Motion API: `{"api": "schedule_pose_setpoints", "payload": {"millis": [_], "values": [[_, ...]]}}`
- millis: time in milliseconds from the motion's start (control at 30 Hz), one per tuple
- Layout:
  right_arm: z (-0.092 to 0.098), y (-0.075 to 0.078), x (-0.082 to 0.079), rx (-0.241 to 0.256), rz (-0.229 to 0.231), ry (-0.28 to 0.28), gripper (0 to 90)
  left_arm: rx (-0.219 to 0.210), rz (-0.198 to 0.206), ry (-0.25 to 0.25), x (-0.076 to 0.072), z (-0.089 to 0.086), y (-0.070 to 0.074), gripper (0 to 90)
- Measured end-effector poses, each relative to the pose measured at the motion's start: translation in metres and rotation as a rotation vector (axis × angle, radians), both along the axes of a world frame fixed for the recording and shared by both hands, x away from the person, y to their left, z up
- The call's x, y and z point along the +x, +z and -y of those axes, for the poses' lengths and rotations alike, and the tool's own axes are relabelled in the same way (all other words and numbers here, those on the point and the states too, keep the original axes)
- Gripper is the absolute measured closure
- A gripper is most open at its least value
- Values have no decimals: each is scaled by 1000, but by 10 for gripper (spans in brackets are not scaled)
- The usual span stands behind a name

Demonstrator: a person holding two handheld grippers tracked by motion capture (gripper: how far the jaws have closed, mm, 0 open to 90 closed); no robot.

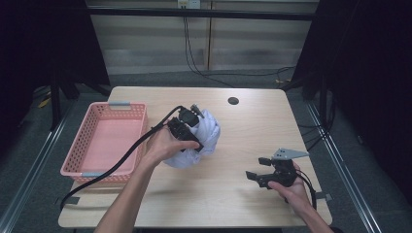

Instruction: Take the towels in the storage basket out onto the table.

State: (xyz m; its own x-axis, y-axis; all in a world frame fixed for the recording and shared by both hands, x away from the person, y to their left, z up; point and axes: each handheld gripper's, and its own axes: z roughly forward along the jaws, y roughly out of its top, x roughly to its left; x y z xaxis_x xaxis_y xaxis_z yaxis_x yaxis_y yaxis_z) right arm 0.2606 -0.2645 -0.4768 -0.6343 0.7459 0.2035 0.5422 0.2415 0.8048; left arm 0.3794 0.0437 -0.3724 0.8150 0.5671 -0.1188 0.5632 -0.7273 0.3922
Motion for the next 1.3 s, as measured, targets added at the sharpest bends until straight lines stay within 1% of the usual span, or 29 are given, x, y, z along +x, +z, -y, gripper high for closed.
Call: {"api": "schedule_pose_setpoints", "payload": {"millis": [33,100,133,167,200,267,300,367,433,500,533,567,633,667,767,800,833,867,900,933,1000,1067,1133,1200,1233,1267,1300], "values": [[0,0,0,-2,1,2,181,-5,-14,-2,1,2,-3,346],[1,0,0,-2,-2,1,180,-10,-13,-17,1,7,-11,340],[1,0,0,1,-5,-1,181,-20,-18,-18,2,9,-15,336],[1,0,0,1,-6,-1,181,-16,-26,-19,3,12,-20,333],[2,0,0,0,-4,0,181,-14,-25,-13,3,14,-26,328],[2,0,-1,2,-2,-1,181,4,-33,-19,5,19,-39,310],[2,1,-1,0,6,3,181,6,-34,-29,6,21,-43,296],[2,1,-1,2,3,2,181,11,-31,-38,7,23,-52,270],[3,1,-1,1,4,3,181,10,-23,-26,6,25,-59,237],[3,1,-1,2,4,2,180,13,-21,-45,6,25,-65,188],[3,1,-1,2,3,3,176,3,-24,-43,5,24,-66,161],[2,1,-1,0,6,7,175,-11,-11,-43,5,23,-67,143],[-1,2,-3,-16,11,14,175,-33,1,-45,3,21,-68,121],[-1,2,-3,-17,13,19,175,-35,1,-50,2,20,-67,109],[-3,4,-2,-13,16,24,175,-45,22,-52,0,17,-63,95],[-4,5,-2,-9,13,20,175,-59,29,-41,-1,16,-61,95],[-5,6,-1,-5,18,22,174,-85,40,-48,-2,14,-58,97],[-6,8,0,-2,19,25,172,-117,35,-57,-2,11,-55,109],[-7,10,1,1,22,28,172,-139,27,-58,-2,8,-52,135],[-9,13,3,4,26,30,172,-138,33,-57,-2,6,-49,161],[-14,18,7,7,36,37,171,-150,53,-56,-5,4,-43,161],[-20,22,12,8,42,55,172,-184,53,-63,-9,1,-38,163],[-27,25,19,6,40,68,175,-195,71,-73,-15,0,-33,172],[-33,28,26,16,43,80,196,-211,82,-76,-21,-2,-30,199],[-37,29,30,21,42,85,220,-211,83,-81,-24,-3,-28,216],[-41,30,33,19,45,100,234,-216,92,-80,-27,-5,-26,247],[-45,30,36,21,46,107,239,-238,96,-71,-31,-8,-24,286]]}}
